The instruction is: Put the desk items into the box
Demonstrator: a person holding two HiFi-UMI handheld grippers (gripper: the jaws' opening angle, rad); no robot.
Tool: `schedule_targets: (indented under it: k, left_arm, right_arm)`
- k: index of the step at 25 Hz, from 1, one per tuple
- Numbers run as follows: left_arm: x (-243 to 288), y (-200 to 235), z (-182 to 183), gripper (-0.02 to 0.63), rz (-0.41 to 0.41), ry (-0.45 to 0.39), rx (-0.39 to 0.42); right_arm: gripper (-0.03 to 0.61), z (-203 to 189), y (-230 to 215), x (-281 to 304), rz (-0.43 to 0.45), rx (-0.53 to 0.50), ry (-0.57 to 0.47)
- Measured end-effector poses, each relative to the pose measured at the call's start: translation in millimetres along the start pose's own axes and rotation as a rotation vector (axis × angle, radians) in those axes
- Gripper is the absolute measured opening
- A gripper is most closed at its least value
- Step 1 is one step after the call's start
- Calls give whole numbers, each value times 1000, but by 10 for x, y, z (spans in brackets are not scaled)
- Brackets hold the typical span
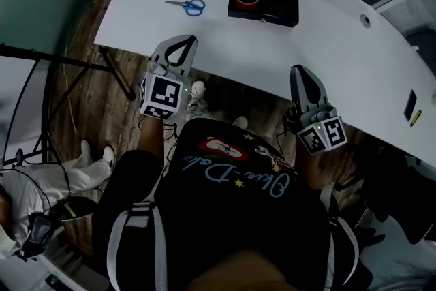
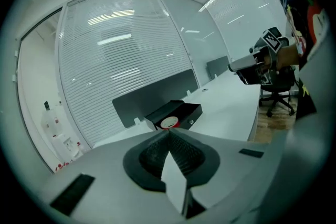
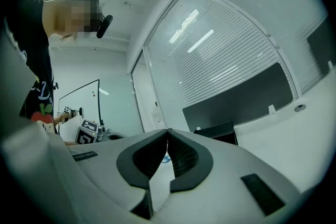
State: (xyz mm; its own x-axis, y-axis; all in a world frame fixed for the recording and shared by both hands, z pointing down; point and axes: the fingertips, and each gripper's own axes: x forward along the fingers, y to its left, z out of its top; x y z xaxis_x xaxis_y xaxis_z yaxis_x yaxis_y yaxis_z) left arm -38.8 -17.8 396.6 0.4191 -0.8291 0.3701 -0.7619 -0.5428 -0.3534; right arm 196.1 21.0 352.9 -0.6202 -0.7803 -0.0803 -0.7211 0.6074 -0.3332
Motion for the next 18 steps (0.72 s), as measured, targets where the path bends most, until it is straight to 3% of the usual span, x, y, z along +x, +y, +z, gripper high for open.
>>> schedule_targets:
  k: [10,18]
  left_arm:
    - [309,595,-130,29,-67,-25,36]
    - [529,794,-248,32,-146,-44,46]
  right_arm:
    - [31,-7,186,601,-37,-7,-26]
    - [31,-34,267,883,-71,-15,-24]
